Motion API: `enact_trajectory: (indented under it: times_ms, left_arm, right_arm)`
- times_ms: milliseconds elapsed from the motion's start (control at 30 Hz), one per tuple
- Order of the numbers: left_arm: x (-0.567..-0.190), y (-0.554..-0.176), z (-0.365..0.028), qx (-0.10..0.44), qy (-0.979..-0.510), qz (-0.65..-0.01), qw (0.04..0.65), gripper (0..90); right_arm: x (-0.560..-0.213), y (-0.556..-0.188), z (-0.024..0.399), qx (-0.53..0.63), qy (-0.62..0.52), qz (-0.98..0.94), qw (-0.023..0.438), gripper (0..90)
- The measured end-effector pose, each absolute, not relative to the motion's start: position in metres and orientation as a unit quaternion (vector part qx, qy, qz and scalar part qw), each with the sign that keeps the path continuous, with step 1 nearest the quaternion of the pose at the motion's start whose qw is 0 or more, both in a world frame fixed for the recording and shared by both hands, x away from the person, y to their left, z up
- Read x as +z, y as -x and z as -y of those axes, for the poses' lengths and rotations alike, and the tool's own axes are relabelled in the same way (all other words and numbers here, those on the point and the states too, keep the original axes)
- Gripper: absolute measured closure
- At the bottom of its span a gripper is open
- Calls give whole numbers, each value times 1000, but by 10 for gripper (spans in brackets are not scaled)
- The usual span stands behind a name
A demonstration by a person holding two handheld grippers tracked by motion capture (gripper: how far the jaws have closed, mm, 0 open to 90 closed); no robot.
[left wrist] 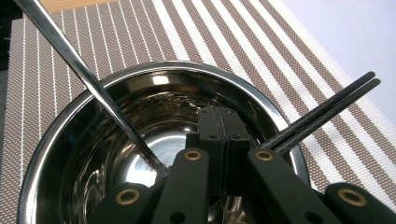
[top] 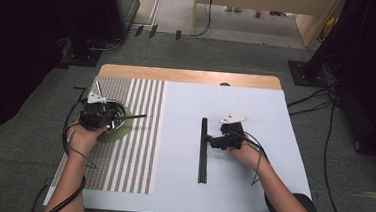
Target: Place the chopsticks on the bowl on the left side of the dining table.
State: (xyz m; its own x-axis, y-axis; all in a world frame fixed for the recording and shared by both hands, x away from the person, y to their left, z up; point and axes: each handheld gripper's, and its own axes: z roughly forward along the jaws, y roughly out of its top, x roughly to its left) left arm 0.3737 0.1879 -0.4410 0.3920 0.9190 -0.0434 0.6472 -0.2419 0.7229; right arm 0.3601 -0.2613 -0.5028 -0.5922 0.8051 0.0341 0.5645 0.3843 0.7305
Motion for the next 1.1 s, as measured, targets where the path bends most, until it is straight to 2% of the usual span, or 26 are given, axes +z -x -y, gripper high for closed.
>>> enact_trajectory:
  times_ms: [267, 467, 1100]
  left_arm:
    - [-431, -364, -198, 206, -745, -526, 356, 877]
    - [-421, -348, -211, 210, -727, -543, 363, 900]
    - [-433, -339, -207, 197, -743, -545, 334, 900]
  right_arm:
    - [-503, -360, 261, 363, -419, -815, 166, 111]
    - [-503, -360, 261, 363, -420, -815, 166, 111]
    - [-503, -360, 261, 362, -420, -815, 166, 111]
